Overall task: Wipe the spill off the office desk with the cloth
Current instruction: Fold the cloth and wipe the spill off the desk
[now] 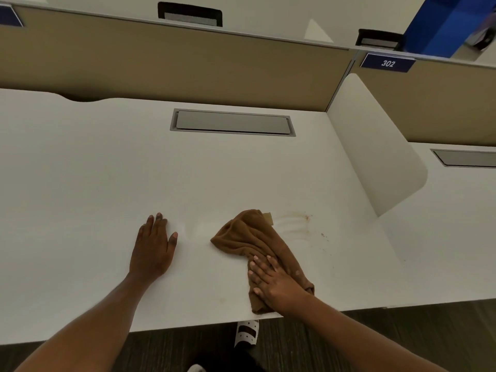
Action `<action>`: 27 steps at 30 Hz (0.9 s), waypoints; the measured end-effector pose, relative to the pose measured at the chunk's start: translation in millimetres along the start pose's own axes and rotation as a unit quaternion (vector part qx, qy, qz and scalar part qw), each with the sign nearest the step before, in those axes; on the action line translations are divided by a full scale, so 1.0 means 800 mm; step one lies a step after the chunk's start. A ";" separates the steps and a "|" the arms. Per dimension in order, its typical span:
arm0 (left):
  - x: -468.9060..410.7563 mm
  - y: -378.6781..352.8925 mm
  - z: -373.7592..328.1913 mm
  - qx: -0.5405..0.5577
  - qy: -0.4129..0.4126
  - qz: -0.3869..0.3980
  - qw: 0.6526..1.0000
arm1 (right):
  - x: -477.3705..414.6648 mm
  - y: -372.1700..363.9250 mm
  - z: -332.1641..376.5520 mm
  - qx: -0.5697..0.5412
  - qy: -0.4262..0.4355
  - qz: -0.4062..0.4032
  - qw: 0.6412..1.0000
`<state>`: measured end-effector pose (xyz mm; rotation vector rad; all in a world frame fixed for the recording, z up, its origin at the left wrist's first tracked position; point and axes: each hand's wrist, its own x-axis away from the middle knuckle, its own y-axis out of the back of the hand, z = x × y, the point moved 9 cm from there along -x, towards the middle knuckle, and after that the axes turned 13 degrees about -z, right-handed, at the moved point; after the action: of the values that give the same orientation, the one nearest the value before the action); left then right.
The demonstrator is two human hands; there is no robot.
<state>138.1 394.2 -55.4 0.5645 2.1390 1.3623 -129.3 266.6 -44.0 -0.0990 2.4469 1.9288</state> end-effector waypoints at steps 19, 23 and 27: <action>0.001 0.008 -0.014 -0.032 -0.006 0.022 0.999 | 0.145 0.185 -0.300 -0.609 -0.611 -0.387 0.326; 0.002 0.008 -0.019 -0.035 -0.006 0.027 0.999 | 0.209 0.245 -0.364 -0.545 -0.631 -0.408 0.372; 0.002 0.007 -0.021 -0.041 -0.005 0.032 0.999 | 0.227 0.236 -0.391 -0.458 -0.688 -0.381 0.414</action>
<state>126.8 385.8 -44.4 0.6096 2.0623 1.4719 -316.3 0.0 201.8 0.2356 0.0459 1.3747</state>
